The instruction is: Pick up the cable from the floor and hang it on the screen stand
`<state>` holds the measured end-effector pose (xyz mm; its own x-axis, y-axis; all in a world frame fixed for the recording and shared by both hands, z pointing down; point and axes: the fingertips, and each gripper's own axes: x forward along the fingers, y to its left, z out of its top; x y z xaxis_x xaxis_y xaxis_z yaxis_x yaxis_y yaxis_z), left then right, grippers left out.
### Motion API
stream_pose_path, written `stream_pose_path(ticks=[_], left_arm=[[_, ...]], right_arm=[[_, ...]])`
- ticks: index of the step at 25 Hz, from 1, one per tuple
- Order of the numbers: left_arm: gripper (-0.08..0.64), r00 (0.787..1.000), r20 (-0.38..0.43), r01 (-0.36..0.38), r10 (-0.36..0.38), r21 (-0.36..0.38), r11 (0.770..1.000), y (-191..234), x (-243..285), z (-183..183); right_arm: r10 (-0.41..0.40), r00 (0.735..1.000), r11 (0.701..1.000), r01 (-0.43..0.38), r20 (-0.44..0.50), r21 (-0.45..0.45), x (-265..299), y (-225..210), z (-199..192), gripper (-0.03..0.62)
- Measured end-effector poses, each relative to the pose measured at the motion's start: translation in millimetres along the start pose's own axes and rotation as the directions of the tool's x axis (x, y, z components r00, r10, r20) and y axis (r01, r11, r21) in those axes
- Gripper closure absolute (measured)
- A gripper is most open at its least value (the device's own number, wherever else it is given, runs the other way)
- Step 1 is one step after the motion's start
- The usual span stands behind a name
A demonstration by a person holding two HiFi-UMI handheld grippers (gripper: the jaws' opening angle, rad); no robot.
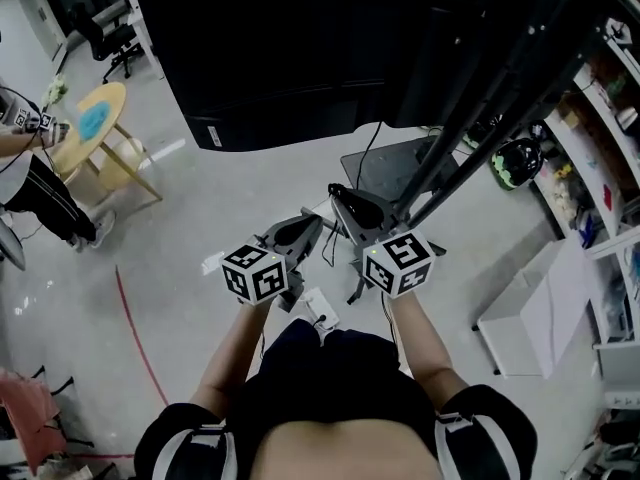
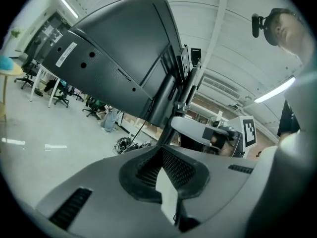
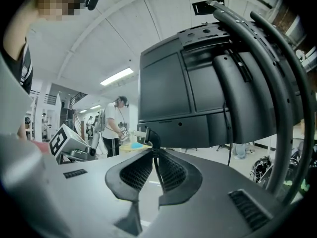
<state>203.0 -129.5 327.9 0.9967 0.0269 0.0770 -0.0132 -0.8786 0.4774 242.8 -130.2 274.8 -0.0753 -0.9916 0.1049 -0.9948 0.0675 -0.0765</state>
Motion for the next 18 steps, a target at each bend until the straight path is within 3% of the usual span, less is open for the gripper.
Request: stream_pose_path(ticks=[9,18], left_arm=[[0.552,0.988,-0.021,0.154,-0.154,0.002,0.988,-5.8,18.0,26.5],[0.552,0.983,-0.043,0.183,-0.181,0.068,0.981,-17.3,33.5,69.4]], right_arm=[[-0.058,0.998,0.998,0.058,0.034,0.001,10.5,-14.7,35.4,0.537],[-0.042,0.996,0.996,0.047,0.077,-0.07,25.7,-36.8,105.2,0.537]])
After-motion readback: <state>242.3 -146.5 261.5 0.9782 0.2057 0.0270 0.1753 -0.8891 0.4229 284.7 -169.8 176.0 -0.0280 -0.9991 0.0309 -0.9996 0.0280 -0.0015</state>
